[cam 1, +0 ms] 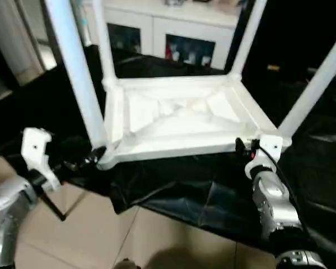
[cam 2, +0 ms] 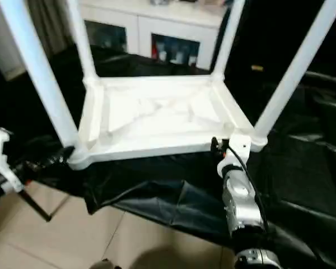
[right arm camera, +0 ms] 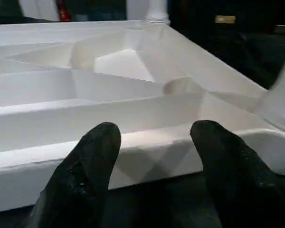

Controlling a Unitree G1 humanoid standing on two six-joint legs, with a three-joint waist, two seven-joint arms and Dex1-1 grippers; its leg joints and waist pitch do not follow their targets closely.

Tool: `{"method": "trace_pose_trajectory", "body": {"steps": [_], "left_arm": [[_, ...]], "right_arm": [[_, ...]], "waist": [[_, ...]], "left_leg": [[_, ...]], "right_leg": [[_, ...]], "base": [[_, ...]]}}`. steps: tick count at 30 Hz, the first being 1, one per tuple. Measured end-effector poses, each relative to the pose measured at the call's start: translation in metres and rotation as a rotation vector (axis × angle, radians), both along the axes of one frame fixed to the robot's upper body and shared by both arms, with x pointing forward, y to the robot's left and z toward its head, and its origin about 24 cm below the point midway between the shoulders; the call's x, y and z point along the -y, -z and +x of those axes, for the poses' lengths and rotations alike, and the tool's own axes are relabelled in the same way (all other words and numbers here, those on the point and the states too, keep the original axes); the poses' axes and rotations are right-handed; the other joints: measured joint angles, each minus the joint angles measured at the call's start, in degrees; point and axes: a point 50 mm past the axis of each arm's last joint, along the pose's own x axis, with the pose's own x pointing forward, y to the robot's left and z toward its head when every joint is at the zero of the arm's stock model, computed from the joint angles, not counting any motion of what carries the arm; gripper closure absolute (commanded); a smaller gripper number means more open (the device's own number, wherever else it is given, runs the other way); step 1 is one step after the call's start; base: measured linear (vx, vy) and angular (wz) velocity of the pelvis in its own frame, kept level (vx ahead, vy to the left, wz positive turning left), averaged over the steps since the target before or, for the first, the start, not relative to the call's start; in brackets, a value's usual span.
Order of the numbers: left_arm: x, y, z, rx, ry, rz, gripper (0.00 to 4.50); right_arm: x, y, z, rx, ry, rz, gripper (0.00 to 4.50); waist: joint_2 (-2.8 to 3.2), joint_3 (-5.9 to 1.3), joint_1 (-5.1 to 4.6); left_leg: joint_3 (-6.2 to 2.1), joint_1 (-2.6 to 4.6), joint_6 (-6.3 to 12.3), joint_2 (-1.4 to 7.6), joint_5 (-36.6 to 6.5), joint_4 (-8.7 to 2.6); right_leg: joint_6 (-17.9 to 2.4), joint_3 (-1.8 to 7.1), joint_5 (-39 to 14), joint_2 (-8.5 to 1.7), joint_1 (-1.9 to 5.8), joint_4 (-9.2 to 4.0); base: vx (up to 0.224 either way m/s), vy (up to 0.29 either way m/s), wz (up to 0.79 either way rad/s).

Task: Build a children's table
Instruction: Rotate table base

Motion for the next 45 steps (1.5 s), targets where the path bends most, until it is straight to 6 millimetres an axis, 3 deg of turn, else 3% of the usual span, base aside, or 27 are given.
{"method": "trace_pose_trajectory", "body": {"steps": [6, 12, 18, 21, 23, 28, 30, 34, 42, 45], "left_arm": [[0.014, 0.001, 0.007, 0.059, -0.073, -0.005, 0.01], [0.016, -0.012, 0.028, 0.149, -0.217, 0.016, 0.01], [0.031, -0.007, 0.03, 0.139, -0.162, -0.063, 0.01], [0.042, -0.008, 0.029, 0.13, -0.051, -0.114, 0.01], [0.062, -0.008, 0.024, 0.097, 0.13, -0.162, 0.01], [0.098, -0.011, 0.008, 0.005, 0.471, -0.264, 0.01], [0.108, -0.012, 0.003, -0.018, 0.56, -0.29, 0.01], [0.123, -0.014, 0.001, -0.043, 0.659, -0.312, 0.01], [0.175, -0.025, 0.009, 0.004, 0.824, -0.36, 0.01], [0.194, -0.025, 0.021, 0.027, 0.815, -0.347, 0.01]], "right_arm": [[0.002, 0.001, 0.0, -0.014, 0.011, 0.001, 1.65], [-0.001, 0.001, 0.0, -0.018, 0.0, 0.003, 1.65], [-0.001, 0.002, 0.006, -0.057, -0.008, -0.003, 1.65], [0.004, 0.002, 0.009, -0.075, 0.005, -0.024, 1.65], [0.004, 0.001, 0.014, -0.085, 0.005, -0.028, 1.65], [-0.005, 0.002, 0.026, -0.144, -0.078, -0.028, 1.65], [-0.009, 0.005, 0.028, -0.174, -0.114, -0.035, 1.65], [-0.012, 0.006, 0.033, -0.212, -0.133, -0.029, 1.65], [-0.035, 0.003, 0.042, -0.221, -0.212, -0.001, 1.65], [-0.047, -0.001, 0.046, -0.217, -0.242, 0.005, 1.65]], "waist": [[-0.12, -0.02, -0.96], [-0.21, -0.05, -1.69], [-0.27, -0.06, -2.12], [-0.33, -0.06, -1.62], [-0.34, -0.06, -1.04], [-0.33, -0.06, -1.69], [-0.33, -0.06, -2.37], [-0.31, -0.06, -2.88], [-0.33, -0.05, -3.99], [-0.32, -0.05, -4.46]], "left_leg": [[0.19, -0.1, 0.01, 0.17, 0.0, -0.25], [0.42, 0.01, -0.03, 0.28, 0.0, -0.44], [0.54, -0.11, 0.09, 0.31, 0.1, -0.53], [0.73, -0.18, 0.12, 0.31, 0.1, -0.53], [1.02, -0.19, 0.23, 0.35, 0.2, -0.53], [1.24, -0.17, 0.24, 0.44, 0.2, -0.53], [1.27, -0.16, 0.16, 0.52, 0.3, -0.58], [1.28, -0.17, 0.19, 0.54, 0.4, -0.64], [1.34, -0.19, 0.4, 0.56, 0.5, -0.63], [1.34, -0.16, 0.54, 0.59, 0.6, -0.63]], "right_leg": [[0.1, 0.07, 0.3, 0.17, 0.03, -0.66], [0.2, 0.19, 0.4, 0.21, -0.03, -0.71], [0.2, 0.19, 0.4, 0.24, -0.09, -0.94], [0.2, 0.16, 0.4, 0.22, -0.09, -1.04], [0.3, 0.19, 0.4, 0.15, -0.1, -1.07], [0.2, 0.32, 0.6, 0.15, -0.22, -1.07], [0.2, 0.3, 0.6, 0.22, -0.26, -1.05], [0.2, 0.3, 0.7, 0.26, -0.36, -0.99], [0.2, 0.31, 0.7, 0.26, -0.42, -1.01], [0.1, 0.34, 0.9, 0.23, -0.44, -1.04]], "base": [[0.0, 0.0, 0.0], [0.0, 0.0, 0.0], [0.0, 0.0, 0.0], [0.0, 0.0, 0.0], [0.0, 0.0, 0.0], [0.0, 0.0, 0.0], [0.0, 0.0, 0.0], [0.0, 0.0, 0.0], [0.0, 0.0, 0.0], [0.0, 0.0, 0.0]]}}
